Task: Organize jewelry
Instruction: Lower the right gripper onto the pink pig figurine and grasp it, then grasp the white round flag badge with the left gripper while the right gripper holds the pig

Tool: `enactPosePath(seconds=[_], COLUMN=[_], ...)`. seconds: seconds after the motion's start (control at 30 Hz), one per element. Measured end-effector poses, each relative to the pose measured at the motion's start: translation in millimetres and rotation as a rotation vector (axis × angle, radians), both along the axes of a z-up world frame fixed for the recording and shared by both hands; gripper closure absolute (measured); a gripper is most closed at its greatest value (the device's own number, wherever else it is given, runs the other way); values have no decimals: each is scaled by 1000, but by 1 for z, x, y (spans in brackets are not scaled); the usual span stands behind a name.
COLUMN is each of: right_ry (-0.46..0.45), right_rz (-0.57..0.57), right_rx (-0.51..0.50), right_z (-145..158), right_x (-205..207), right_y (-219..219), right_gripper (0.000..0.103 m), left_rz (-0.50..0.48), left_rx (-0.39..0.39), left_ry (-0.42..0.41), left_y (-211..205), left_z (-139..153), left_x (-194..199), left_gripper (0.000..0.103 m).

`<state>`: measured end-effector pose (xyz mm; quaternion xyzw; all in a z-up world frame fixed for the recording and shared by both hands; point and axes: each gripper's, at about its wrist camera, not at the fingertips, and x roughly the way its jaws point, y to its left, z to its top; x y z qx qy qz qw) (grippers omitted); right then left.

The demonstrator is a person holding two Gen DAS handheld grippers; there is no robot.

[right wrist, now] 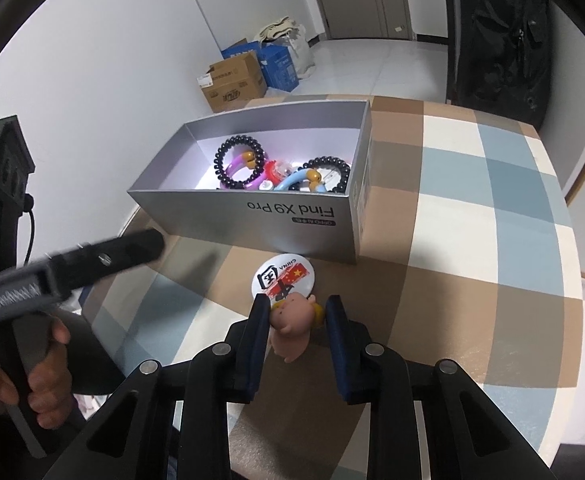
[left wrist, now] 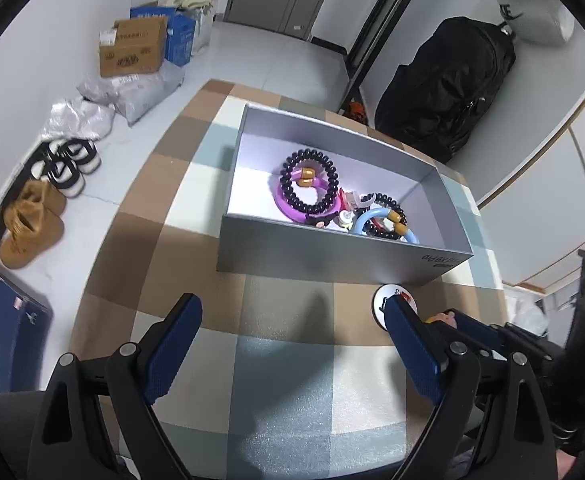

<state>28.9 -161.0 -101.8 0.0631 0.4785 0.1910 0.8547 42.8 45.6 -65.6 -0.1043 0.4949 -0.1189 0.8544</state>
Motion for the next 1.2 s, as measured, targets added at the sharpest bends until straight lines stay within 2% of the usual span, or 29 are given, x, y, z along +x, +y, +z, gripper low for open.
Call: enactPosePath(seconds=[0.33,0.9,1.03,1.2], right_ry=[-23,-70,-84,-91], right_rz=[-46,-110,-108,-105], right_rx=[27,105,132,143], right_z=[9,28,34,36], right_x=[-4,-22,-28,-30], right_y=[-23,-66,-73,-78], right_gripper=[76,76,76,76], left_rz=[-44,-104,-96,-97], left_rx=[67,161,146,209], left_ry=[-36,7,36,25], left_y=[-29,-76,-77,-85], left_z=[5,-13,-20,-26], left_x=[-2,-4,-3,-4], left_gripper=[13,13,13,13])
